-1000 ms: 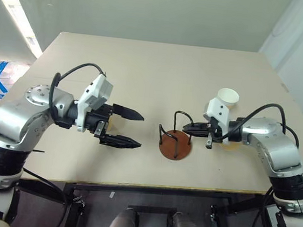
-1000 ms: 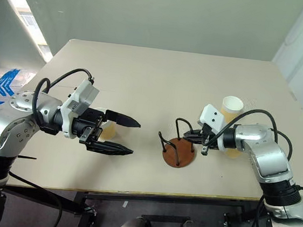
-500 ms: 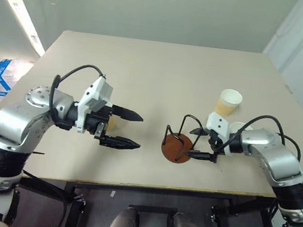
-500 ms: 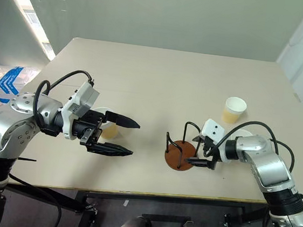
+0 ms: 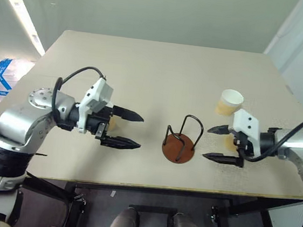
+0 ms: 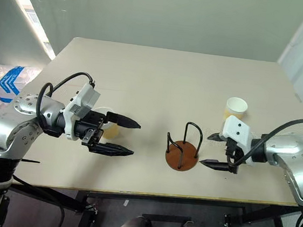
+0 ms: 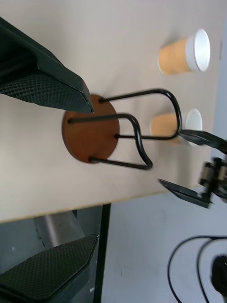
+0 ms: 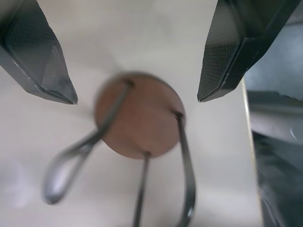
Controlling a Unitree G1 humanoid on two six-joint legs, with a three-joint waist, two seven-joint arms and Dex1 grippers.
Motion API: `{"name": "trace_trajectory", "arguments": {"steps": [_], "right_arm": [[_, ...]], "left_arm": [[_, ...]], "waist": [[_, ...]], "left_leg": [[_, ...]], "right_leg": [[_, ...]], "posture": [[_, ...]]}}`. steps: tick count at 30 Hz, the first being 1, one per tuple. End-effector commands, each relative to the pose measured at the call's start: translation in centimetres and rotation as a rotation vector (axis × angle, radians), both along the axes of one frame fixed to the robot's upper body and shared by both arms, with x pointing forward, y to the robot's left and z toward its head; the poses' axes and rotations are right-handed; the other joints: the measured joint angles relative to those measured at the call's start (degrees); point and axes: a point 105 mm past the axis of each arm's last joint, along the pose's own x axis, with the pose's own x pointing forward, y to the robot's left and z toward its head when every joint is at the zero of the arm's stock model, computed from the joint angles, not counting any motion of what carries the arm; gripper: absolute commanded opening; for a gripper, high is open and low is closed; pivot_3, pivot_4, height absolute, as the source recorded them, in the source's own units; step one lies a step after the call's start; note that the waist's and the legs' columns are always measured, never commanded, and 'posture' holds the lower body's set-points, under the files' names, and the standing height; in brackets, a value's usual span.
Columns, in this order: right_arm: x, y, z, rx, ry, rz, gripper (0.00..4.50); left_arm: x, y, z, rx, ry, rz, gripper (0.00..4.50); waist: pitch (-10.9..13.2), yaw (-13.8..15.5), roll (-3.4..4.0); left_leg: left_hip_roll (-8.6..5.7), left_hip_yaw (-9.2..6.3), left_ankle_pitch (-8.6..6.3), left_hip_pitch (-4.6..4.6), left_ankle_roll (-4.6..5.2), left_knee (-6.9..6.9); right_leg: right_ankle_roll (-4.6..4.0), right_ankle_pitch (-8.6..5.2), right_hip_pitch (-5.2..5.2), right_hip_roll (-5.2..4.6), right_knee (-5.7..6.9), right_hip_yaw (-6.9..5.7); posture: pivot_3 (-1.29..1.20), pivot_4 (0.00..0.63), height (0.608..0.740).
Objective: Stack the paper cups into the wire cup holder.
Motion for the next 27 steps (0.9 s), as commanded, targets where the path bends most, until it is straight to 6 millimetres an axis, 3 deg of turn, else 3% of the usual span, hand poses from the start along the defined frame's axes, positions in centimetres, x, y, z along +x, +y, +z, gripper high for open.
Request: {"name": "trace_trajectory", "arguments": {"steps": [1, 7, 21, 24, 27], "right_arm": [[0.7, -1.9, 1.6, -0.044, -0.087, -0.038, 4.29], [2.1, -4.6, 0.8, -0.157, -0.112, -0.069, 4.29], [3.4, -5.6, -3.0, -0.356, -0.101, -0.002, 4.29], [3.9, -5.6, -3.2, -0.377, -0.12, 0.004, 3.73], [4.2, -5.6, -3.0, -0.377, -0.131, 0.011, 2.71]], "left_arm": [[0.4, 0.0, 1.1, -0.01, -0.062, 0.008, 4.5], [0.9, 0.0, 2.2, -0.02, -0.099, 0.039, 4.5], [0.8, 0.3, 2.9, -0.014, -0.111, 0.087, 4.5], [0.7, 0.4, 2.9, -0.012, -0.112, 0.088, 4.5], [0.6, 0.3, 2.9, -0.009, -0.109, 0.082, 4.5]], "waist": [[0.0, 0.0, 0.0], [0.0, 0.0, 0.0], [0.0, 0.0, 0.0], [0.0, 0.0, 0.0], [0.0, 0.0, 0.0]], "left_leg": [[0.0, 0.0, -0.01, 0.0, 0.01, 0.0], [0.0, 0.0, -0.06, -0.01, 0.08, 0.0], [0.01, 0.01, -0.13, 0.02, 0.19, 0.09], [0.0, 0.01, -0.13, 0.02, 0.21, 0.12], [0.0, 0.01, -0.14, 0.03, 0.21, 0.11]], "right_leg": [[0.0, 0.0, 0.01, 0.0, -0.01, 0.0], [0.14, 0.03, 0.01, 0.0, -0.06, 0.01], [0.33, 0.09, 0.11, 0.0, -0.15, 0.01], [0.34, 0.1, 0.12, -0.03, -0.14, 0.01], [0.33, 0.1, 0.12, -0.03, -0.14, 0.0]], "posture": [[0.0, 0.15, 0.74], [0.0, 0.15, 0.74], [0.0, 0.15, 0.74], [0.0, 0.15, 0.74], [0.0, 0.15, 0.74]]}}
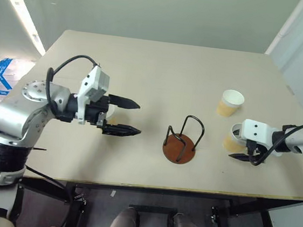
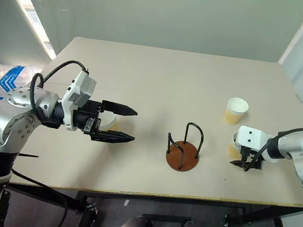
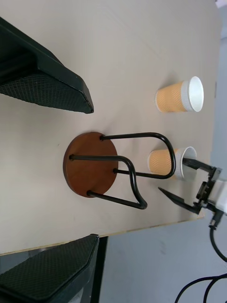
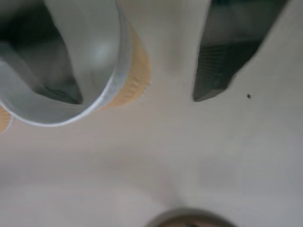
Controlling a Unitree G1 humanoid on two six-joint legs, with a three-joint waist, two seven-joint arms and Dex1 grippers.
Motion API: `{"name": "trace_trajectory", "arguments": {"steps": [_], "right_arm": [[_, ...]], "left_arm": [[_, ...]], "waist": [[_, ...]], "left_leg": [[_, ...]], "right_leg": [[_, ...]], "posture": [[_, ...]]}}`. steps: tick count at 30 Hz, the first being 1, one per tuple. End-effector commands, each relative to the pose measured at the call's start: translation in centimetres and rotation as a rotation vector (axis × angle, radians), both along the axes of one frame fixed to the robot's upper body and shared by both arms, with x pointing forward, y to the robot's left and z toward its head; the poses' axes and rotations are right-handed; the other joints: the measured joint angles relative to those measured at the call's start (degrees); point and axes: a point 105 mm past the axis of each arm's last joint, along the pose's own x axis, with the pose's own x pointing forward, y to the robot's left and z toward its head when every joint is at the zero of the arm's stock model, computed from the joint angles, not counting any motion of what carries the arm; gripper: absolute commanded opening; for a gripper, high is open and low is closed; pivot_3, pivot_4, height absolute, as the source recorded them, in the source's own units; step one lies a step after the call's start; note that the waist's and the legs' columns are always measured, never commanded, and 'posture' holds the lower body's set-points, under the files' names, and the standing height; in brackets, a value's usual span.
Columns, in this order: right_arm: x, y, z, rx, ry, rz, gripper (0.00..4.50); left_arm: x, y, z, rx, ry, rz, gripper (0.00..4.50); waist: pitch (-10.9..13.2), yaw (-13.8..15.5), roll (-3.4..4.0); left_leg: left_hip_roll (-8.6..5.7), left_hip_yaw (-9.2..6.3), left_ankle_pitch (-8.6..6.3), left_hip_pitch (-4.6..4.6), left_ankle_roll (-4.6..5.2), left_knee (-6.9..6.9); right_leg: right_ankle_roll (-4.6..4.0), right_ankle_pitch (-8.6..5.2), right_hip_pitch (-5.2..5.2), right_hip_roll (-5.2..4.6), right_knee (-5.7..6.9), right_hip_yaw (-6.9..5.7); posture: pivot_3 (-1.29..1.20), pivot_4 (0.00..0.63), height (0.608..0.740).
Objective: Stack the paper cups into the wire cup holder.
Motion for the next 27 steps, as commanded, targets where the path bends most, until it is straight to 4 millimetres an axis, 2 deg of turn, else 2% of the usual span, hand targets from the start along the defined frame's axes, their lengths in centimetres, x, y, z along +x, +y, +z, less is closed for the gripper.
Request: {"name": "trace_trajectory", "arguments": {"steps": [1, 5, 6, 8, 16, 20, 27], "right_arm": [[0.5, 0.1, 1.4, -0.009, -0.054, 0.021, 2.38], [0.4, 0.5, 2.5, 0.038, -0.054, 0.028, 1.08], [0.1, 0.7, 3.0, 0.058, -0.047, 0.036, 0.86], [-0.6, 1.1, 4.0, 0.086, -0.032, 0.057, 0.09], [-4.0, 4.0, 10.8, 0.144, -0.081, 0.193, 0.04], [-5.7, 7.2, 14.0, 0.138, -0.109, 0.348, 0.04], [-6.3, 11.4, 14.2, 0.076, -0.112, 0.556, 0.04]], "left_arm": [[-0.6, 0.0, 1.1, -0.002, -0.035, -0.019, 4.5], [-1.1, -0.1, 1.3, -0.017, -0.029, -0.057, 4.5], [-1.3, -0.1, 1.4, -0.022, -0.025, -0.073, 4.5], [-1.6, 0.0, 1.5, -0.023, -0.019, -0.094, 4.5], [-1.5, 0.6, 1.1, 0.006, 0.008, -0.093, 4.5], [-1.2, 0.4, 1.0, 0.012, 0.006, -0.101, 4.5], [-0.5, 0.1, 0.9, 0.033, -0.01, -0.105, 4.5]], "waist": [[0.0, 0.0, 0.0], [0.0, 0.0, 0.0], [0.0, 0.0, 0.0], [0.0, 0.0, 0.01], [0.0, -0.1, 0.04], [0.0, -0.2, 0.07], [0.0, -0.1, 0.02]], "left_leg": [[0.0, 0.0, 0.0, 0.0, 0.0, 0.0], [0.0, 0.0, 0.0, 0.0, 0.0, -0.01], [0.0, 0.0, 0.0, 0.0, 0.0, -0.01], [0.0, 0.01, -0.01, -0.02, 0.0, -0.01], [-0.02, 0.05, -0.02, -0.03, -0.05, -0.06], [-0.02, 0.05, -0.02, 0.0, -0.05, -0.05], [0.01, 0.0, -0.02, -0.01, -0.04, -0.1]], "right_leg": [[0.0, 0.0, 0.0, 0.0, 0.0, 0.0], [0.0, 0.0, 0.0, 0.0, -0.01, 0.0], [0.0, 0.0, 0.0, 0.0, -0.01, 0.0], [-0.01, 0.0, -0.01, 0.0, -0.01, 0.0], [-0.06, -0.07, -0.03, 0.01, -0.03, 0.03], [-0.11, -0.1, -0.06, 0.04, 0.01, 0.05], [-0.23, -0.18, -0.15, 0.09, 0.06, 0.05]], "posture": [[0.0, 0.15, 0.74], [0.0, 0.15, 0.74], [0.0, 0.15, 0.74], [0.0, 0.15, 0.74], [0.0, 0.15, 0.74], [0.0, 0.15, 0.74], [0.0, 0.15, 0.74]]}}
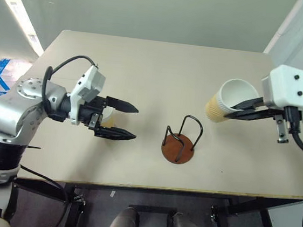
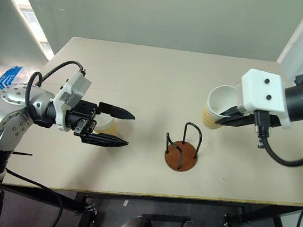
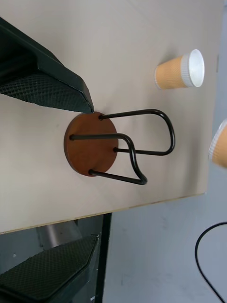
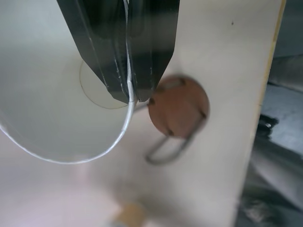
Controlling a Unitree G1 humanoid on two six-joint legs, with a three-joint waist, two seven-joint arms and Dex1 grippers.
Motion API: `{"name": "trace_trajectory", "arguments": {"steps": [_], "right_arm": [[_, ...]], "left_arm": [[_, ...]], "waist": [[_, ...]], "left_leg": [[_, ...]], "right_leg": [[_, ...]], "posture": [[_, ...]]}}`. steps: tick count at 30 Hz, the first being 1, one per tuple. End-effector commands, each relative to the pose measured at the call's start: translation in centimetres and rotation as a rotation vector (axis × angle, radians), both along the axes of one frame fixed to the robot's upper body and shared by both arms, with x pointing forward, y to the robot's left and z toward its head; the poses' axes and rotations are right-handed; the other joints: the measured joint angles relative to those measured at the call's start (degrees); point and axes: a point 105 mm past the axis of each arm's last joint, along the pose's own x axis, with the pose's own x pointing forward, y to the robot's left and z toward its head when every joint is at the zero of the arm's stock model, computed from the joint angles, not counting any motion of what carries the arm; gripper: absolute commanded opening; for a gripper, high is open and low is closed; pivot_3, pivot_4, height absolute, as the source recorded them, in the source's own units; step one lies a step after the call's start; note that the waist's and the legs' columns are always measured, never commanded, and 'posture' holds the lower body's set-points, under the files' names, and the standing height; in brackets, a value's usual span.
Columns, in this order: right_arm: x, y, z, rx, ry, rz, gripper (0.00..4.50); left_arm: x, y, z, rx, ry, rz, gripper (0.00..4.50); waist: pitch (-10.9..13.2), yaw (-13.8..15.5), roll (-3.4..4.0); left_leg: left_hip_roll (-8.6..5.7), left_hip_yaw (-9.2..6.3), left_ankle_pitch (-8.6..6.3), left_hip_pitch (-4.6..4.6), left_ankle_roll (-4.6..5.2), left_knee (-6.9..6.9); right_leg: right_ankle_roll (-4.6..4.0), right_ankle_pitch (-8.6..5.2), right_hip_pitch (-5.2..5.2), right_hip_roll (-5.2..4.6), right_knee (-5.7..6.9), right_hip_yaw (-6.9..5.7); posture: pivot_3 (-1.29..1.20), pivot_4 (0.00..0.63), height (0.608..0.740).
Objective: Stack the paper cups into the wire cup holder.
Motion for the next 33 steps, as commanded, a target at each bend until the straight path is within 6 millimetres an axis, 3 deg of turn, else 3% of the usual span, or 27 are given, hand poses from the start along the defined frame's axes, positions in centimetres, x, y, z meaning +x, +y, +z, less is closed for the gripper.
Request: {"name": "trace_trajectory", "arguments": {"steps": [1, 11, 23, 28, 31, 33], "right_arm": [[-0.2, 1.5, 0.0, -0.034, -0.032, 0.083, 0.04], [0.8, 2.4, -1.8, -0.086, -0.045, 0.147, 0.04], [2.0, 2.2, -4.7, -0.14, -0.05, 0.149, 0.04], [2.4, 2.4, -4.9, -0.14, -0.067, 0.146, 0.04], [2.5, 2.4, -5.1, -0.143, -0.067, 0.145, 0.64], [2.5, 2.4, -5.1, -0.142, -0.064, 0.144, 1.28]], "left_arm": [[0.2, -0.2, 1.0, 0.003, -0.057, -0.017, 4.5], [0.2, 0.0, 1.0, 0.006, -0.069, -0.004, 4.5], [0.0, 0.1, 0.8, -0.001, -0.07, 0.018, 4.5], [0.1, 0.1, 0.7, -0.006, -0.071, 0.026, 4.5], [0.2, 0.1, 0.8, -0.012, -0.07, 0.034, 4.5], [0.2, 0.1, 0.8, -0.013, -0.068, 0.035, 4.5]], "waist": [[0.0, 0.1, 0.02], [0.0, 0.0, 0.02], [0.0, -0.1, 0.02], [0.0, 0.0, 0.02], [0.0, 0.0, 0.01], [0.0, 0.0, 0.01]], "left_leg": [[0.0, 0.0, 0.0, -0.01, 0.0, 0.01], [-0.01, 0.01, -0.03, -0.05, 0.05, 0.01], [0.0, 0.02, -0.02, 0.0, 0.04, 0.07], [0.0, 0.01, -0.01, 0.02, 0.04, 0.08], [0.0, 0.02, -0.01, 0.03, 0.04, 0.08], [0.0, 0.02, -0.01, 0.02, 0.04, 0.08]], "right_leg": [[0.0, 0.0, -0.02, -0.01, 0.01, 0.0], [-0.01, 0.0, -0.07, -0.04, 0.05, -0.02], [-0.02, 0.0, -0.07, -0.04, 0.19, -0.01], [-0.02, 0.0, -0.07, -0.04, 0.25, -0.01], [-0.02, 0.0, -0.07, -0.04, 0.25, -0.01], [-0.03, 0.0, -0.06, -0.04, 0.25, -0.01]], "posture": [[0.0, 0.15, 0.74], [0.0, 0.15, 0.74], [0.0, 0.15, 0.74], [0.0, 0.15, 0.74], [0.0, 0.15, 0.74], [0.0, 0.15, 0.74]]}}
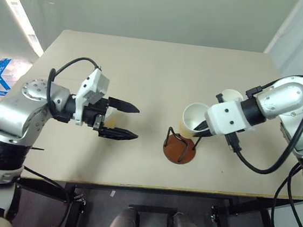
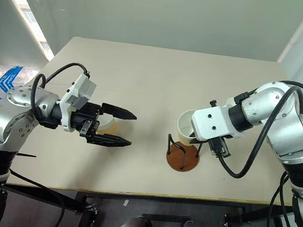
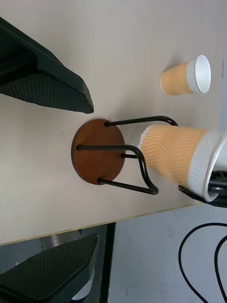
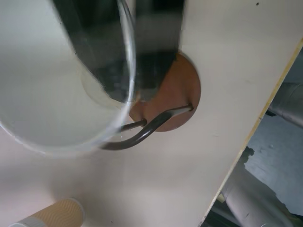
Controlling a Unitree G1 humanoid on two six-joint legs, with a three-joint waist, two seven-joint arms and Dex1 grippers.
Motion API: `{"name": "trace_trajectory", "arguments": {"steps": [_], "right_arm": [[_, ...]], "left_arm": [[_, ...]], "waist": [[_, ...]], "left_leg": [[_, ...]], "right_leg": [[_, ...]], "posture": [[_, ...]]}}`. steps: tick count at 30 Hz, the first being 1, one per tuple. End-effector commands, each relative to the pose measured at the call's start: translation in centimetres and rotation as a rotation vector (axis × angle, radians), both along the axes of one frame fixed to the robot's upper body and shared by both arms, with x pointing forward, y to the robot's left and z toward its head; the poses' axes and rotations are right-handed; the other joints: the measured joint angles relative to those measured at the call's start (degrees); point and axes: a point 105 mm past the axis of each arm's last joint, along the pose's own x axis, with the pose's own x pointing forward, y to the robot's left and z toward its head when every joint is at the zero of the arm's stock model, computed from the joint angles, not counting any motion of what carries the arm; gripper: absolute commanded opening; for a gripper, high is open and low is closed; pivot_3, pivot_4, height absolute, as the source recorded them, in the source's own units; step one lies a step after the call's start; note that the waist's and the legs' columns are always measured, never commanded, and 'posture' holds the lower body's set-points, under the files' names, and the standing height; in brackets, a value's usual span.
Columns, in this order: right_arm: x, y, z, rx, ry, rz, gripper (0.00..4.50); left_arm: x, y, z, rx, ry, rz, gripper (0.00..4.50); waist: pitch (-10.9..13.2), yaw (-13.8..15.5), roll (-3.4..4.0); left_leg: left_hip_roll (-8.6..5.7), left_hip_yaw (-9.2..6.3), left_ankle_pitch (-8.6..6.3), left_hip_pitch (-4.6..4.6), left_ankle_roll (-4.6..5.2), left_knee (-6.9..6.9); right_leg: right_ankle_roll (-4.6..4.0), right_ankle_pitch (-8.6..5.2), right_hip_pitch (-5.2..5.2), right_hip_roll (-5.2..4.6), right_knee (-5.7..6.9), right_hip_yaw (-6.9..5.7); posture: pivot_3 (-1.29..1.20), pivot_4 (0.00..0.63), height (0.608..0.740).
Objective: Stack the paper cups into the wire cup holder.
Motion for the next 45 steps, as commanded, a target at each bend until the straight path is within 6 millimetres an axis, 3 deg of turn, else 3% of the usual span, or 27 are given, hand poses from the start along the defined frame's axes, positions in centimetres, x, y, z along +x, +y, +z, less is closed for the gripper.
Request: {"name": "trace_trajectory", "arguments": {"steps": [1, 7, 9, 13, 16, 23, 33, 44, 45], "right_arm": [[0.0, 0.1, 0.5, 0.008, -0.028, 0.004, 1.61], [0.3, 0.0, 0.9, 0.036, -0.044, -0.017, 3.67], [0.5, -0.1, 1.4, 0.067, -0.052, -0.038, 3.67], [1.2, -0.5, 4.6, 0.259, -0.031, -0.167, 3.67], [2.2, -2.0, 6.2, 0.427, -0.011, -0.315, 3.67], [2.2, -3.1, 7.6, 0.701, 0.138, -0.408, 3.67], [1.6, -2.6, 6.7, 0.789, 0.242, -0.386, 3.67], [1.2, -2.9, 6.0, 0.775, 0.241, -0.392, 3.67], [1.2, -2.9, 6.0, 0.784, 0.248, -0.395, 3.72]], "left_arm": [[-0.2, 0.0, 1.2, -0.015, -0.047, 0.001, 4.5], [-0.1, 0.0, 1.2, -0.013, -0.058, 0.005, 4.5], [0.0, 0.1, 1.4, -0.003, -0.09, 0.019, 4.5], [0.1, 1.2, 1.5, 0.117, -0.226, 0.077, 4.5], [-1.1, 2.1, 1.5, 0.209, -0.269, 0.116, 4.5], [-0.4, 6.0, -0.9, 0.512, -0.317, 0.302, 4.5], [2.4, 8.4, -1.4, 0.589, -0.372, 0.428, 4.5], [3.9, 7.9, -2.9, 0.616, -0.367, 0.384, 4.5], [4.1, 7.9, -3.0, 0.618, -0.368, 0.381, 4.08]], "waist": [[0.0, 0.0, 0.0], [0.0, 0.0, 0.0], [0.0, 0.0, 0.0], [0.0, -0.1, 0.0], [0.0, -0.2, -0.02], [0.0, -0.1, -0.01], [0.0, -0.1, -0.02], [0.0, -0.1, -0.02], [0.0, -0.1, -0.03]], "left_leg": [[0.0, 0.0, 0.0, 0.0, 0.0, 0.0], [0.0, 0.0, 0.0, 0.0, -0.01, -0.01], [0.0, 0.0, 0.0, 0.0, -0.01, -0.01], [0.0, 0.01, 0.01, 0.0, -0.01, 0.0], [0.01, 0.01, 0.0, 0.0, -0.02, -0.07], [0.04, 0.0, -0.03, 0.04, -0.07, -0.15], [-0.01, 0.02, -0.06, 0.0, -0.21, -0.1], [0.04, -0.01, -0.17, -0.02, -0.33, -0.15], [0.04, -0.02, -0.17, -0.01, -0.33, -0.15]], "right_leg": [[0.0, 0.0, 0.0, 0.0, 0.0, 0.0], [-0.01, 0.0, -0.01, 0.0, 0.01, 0.0], [-0.01, 0.0, 0.0, 0.0, 0.01, 0.0], [-0.01, 0.0, 0.0, 0.0, -0.01, 0.01], [-0.04, -0.03, -0.02, 0.02, -0.06, 0.01], [-0.18, -0.12, -0.05, 0.06, -0.02, 0.01], [-0.51, -0.32, -0.36, 0.01, 0.52, 0.06], [-0.54, -0.34, -0.4, 0.04, 0.55, 0.0], [-0.54, -0.34, -0.4, 0.04, 0.55, -0.01]], "posture": [[0.0, 0.15, 0.74], [0.0, 0.15, 0.74], [0.0, 0.15, 0.74], [0.0, 0.15, 0.74], [0.0, 0.15, 0.74], [0.0, 0.15, 0.74], [0.0, 0.15, 0.74], [0.0, 0.15, 0.74], [0.0, 0.15, 0.74]]}}
